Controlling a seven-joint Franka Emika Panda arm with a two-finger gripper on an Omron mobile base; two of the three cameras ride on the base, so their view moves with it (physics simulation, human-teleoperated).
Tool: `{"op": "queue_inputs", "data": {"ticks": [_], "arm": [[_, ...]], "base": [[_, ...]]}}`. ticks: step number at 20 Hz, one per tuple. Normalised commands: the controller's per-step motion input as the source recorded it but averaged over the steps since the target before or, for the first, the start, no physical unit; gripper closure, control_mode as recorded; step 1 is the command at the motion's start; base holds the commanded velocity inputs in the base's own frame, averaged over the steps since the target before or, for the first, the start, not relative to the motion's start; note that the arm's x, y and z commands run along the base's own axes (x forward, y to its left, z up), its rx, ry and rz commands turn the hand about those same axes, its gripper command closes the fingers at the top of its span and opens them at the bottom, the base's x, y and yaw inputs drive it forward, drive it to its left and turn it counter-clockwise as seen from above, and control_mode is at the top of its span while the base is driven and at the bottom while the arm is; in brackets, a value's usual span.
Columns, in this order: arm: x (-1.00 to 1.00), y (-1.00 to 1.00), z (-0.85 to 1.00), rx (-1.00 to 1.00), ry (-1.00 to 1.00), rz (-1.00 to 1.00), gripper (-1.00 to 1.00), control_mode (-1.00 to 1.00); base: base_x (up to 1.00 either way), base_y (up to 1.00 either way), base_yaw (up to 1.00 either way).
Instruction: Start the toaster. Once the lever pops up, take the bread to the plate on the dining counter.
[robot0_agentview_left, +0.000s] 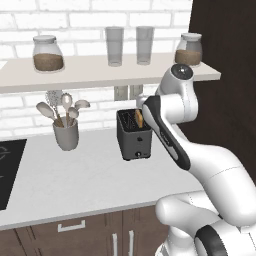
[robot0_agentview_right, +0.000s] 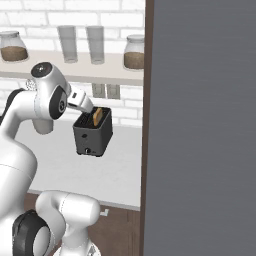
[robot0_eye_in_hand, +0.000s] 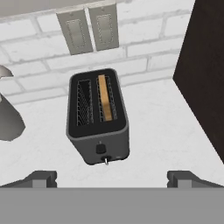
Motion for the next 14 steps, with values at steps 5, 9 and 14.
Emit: {"op": "queue_inputs", "data": {"ticks": [5, 9, 14], "arm": [[0.00, 0.00, -0.18, 0.00, 0.01, 0.00, -1.00, -1.00], [0.00, 0.00, -0.35, -0.01, 0.00, 0.00, -1.00, -1.00], [0.00, 0.00, -0.38, -0.04, 0.00, 0.00, -1.00, -1.00]], "base": [[0.00, 0.00, 0.00], [0.00, 0.00, 0.00], [0.00, 0.00, 0.00]]}}
